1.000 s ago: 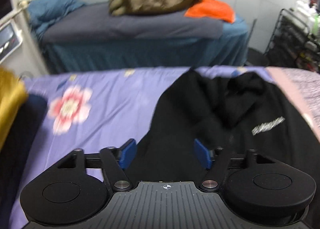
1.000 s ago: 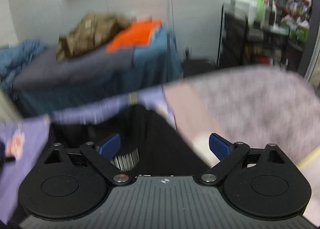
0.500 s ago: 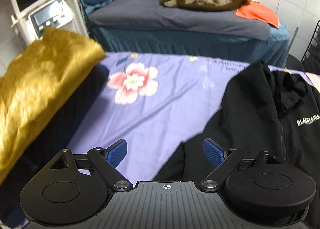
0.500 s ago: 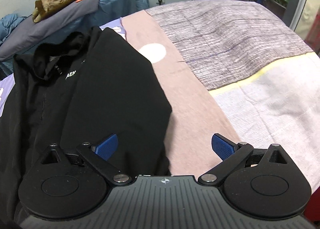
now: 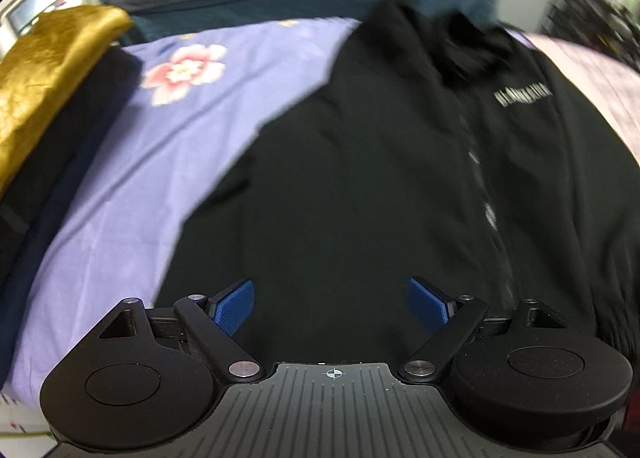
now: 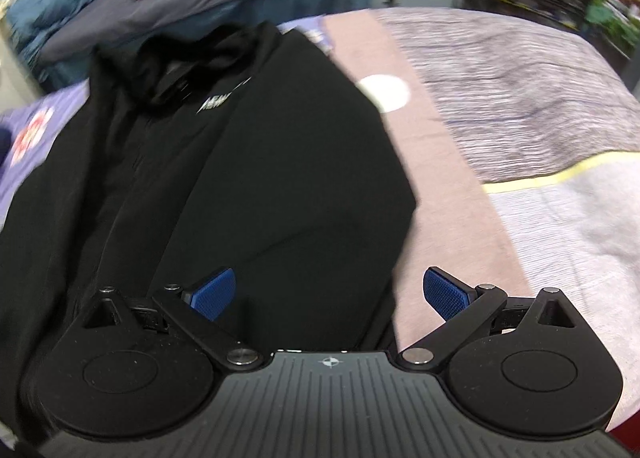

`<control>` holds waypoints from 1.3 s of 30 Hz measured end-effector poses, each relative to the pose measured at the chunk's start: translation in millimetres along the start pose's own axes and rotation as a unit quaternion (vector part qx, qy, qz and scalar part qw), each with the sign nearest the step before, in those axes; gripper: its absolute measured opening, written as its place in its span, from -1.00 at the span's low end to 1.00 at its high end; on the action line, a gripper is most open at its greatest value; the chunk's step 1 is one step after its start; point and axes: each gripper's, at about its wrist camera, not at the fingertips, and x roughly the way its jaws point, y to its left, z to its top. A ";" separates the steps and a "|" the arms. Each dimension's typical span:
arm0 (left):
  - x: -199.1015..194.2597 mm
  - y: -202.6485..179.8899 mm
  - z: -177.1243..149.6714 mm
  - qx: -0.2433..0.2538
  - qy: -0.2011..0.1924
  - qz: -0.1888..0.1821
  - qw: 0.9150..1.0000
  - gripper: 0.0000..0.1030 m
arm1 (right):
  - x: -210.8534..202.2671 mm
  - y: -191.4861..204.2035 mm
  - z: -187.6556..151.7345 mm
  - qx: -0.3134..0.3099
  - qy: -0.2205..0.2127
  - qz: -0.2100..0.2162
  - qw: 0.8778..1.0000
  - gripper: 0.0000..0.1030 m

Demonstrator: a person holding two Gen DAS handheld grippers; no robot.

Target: Fold large clothes

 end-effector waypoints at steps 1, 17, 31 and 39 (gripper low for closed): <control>-2.4 -7.6 -7.0 0.010 0.003 -0.002 1.000 1.00 | 1.4 3.4 -3.5 -0.008 0.006 0.003 1.000 0.95; -2.9 -98.7 -68.0 0.161 0.026 -0.006 0.987 1.00 | 2.3 11.3 -14.5 -0.027 0.037 0.041 0.998 0.95; 22.9 -87.4 -84.6 0.175 0.062 0.026 0.982 1.00 | -12.5 25.0 -53.6 -0.117 0.058 0.060 0.990 0.95; 1.3 -74.3 -83.1 0.194 0.056 0.016 0.979 0.95 | -10.4 18.8 -50.0 -0.101 0.060 0.064 0.991 0.95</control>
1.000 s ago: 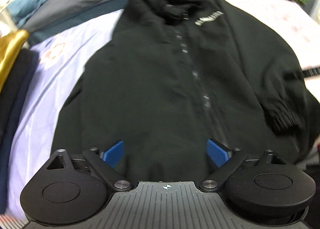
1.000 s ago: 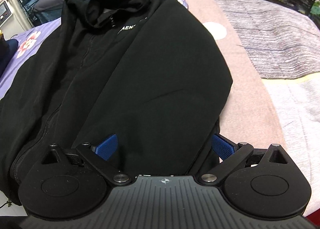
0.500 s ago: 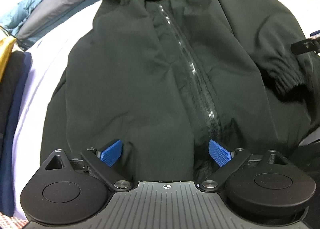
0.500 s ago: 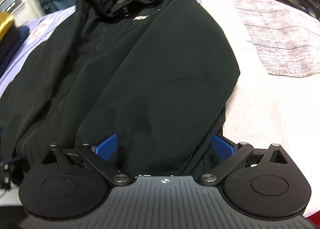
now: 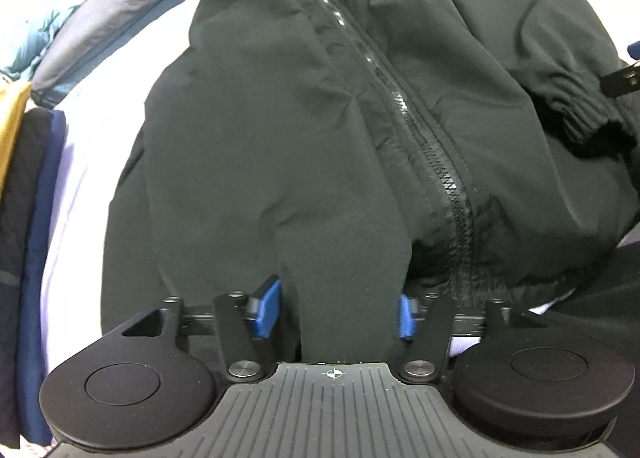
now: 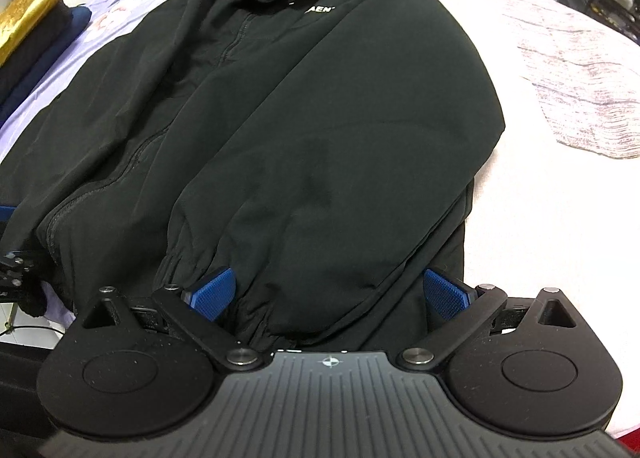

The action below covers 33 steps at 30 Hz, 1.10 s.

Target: Fold large clothes

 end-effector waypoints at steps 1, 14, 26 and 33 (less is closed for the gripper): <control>-4.6 6.7 -1.2 -0.011 -0.001 -0.005 1.000 0.90 | 0.3 -1.6 0.6 0.005 0.000 0.002 1.000 0.95; -43.0 158.2 60.9 -0.140 -0.095 0.073 0.983 0.01 | 8.0 -5.3 10.6 0.041 0.011 0.006 0.999 0.95; -76.3 368.6 175.9 -0.287 -0.234 0.255 0.893 0.01 | -0.2 5.7 23.1 0.087 0.016 -0.045 0.995 0.95; -19.2 417.2 191.2 -0.394 -0.199 0.301 0.845 1.00 | -2.0 16.1 25.6 0.118 0.029 -0.087 0.989 0.95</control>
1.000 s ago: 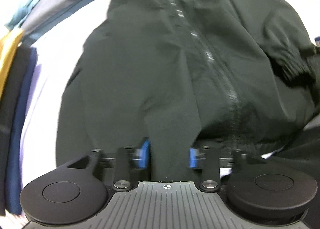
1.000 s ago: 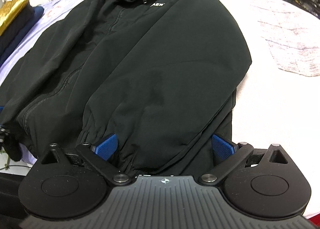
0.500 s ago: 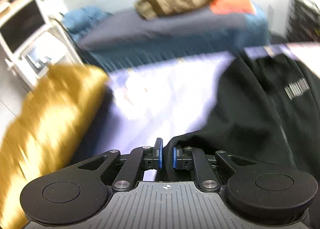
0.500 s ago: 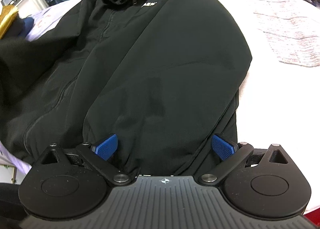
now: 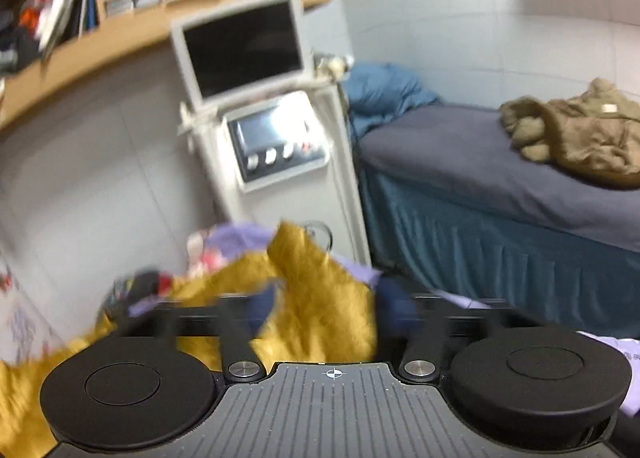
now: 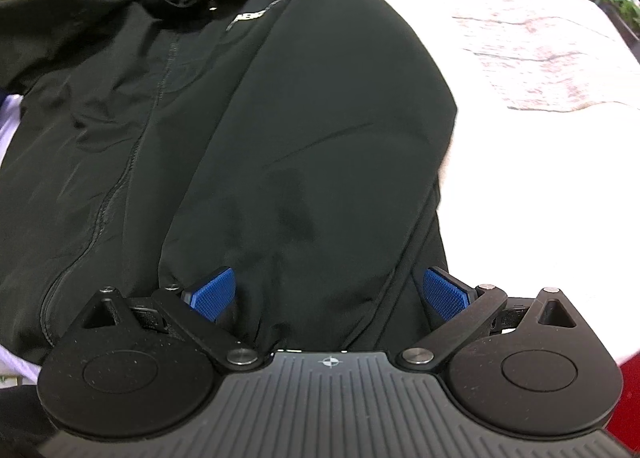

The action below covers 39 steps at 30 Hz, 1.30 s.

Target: Fold large clothes

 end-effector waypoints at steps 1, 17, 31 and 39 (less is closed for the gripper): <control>5.2 -5.1 -4.6 0.007 0.004 -0.020 1.000 1.00 | -1.2 -0.4 -0.9 0.002 0.002 -0.004 1.000 0.95; 6.8 -37.8 -11.6 0.117 0.001 -0.047 0.992 1.00 | -19.6 62.4 -28.1 -0.255 -0.031 0.014 0.966 0.95; -76.6 -51.2 -53.9 0.167 0.018 -0.134 0.977 1.00 | 5.6 76.6 -41.7 -0.324 0.009 0.057 0.944 0.47; -134.2 -94.8 -133.6 0.225 0.060 -0.226 0.946 1.00 | 5.0 56.3 -39.3 -0.259 -0.017 0.061 0.964 -0.30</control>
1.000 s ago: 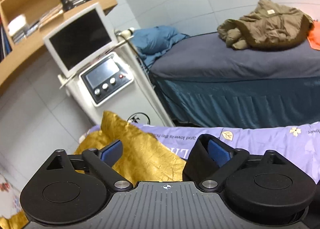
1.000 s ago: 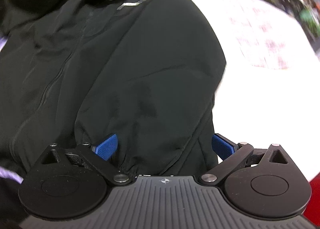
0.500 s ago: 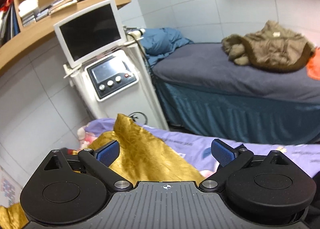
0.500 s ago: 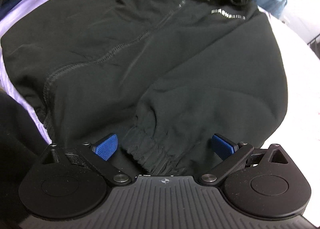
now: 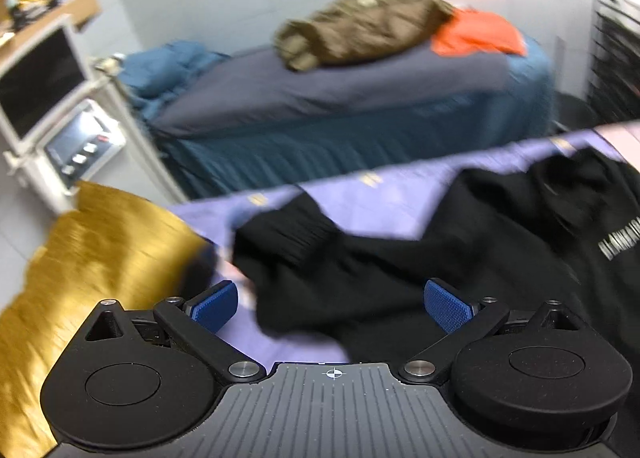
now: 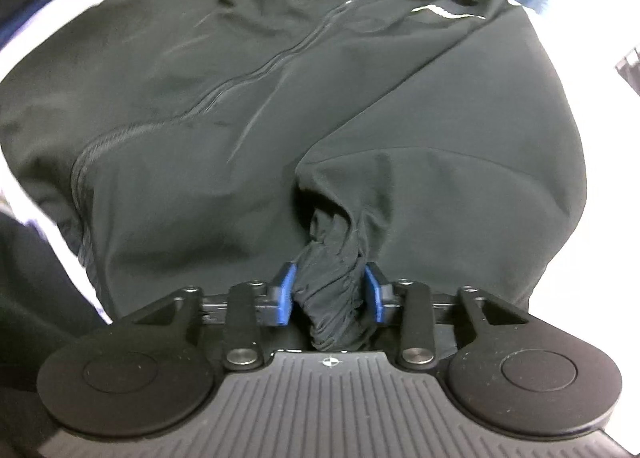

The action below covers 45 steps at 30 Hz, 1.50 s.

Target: Fold large clothes

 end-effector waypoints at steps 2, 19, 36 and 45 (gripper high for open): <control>0.0 -15.7 -11.8 0.007 0.019 -0.018 1.000 1.00 | -6.0 -3.8 -0.6 0.018 -0.013 0.000 1.000 -0.34; -16.3 -70.3 -91.9 0.018 0.111 -0.057 0.992 1.00 | -65.1 -137.4 29.3 0.203 -0.142 -0.076 0.966 -0.42; -44.4 -46.9 -124.8 -0.058 0.132 -0.009 0.990 1.00 | -91.5 -398.0 54.8 0.309 -0.161 -0.280 0.894 -0.45; -57.7 -27.9 -155.7 -0.140 0.160 0.022 0.977 1.00 | -27.6 -433.4 69.9 0.370 -0.110 -0.278 0.880 0.18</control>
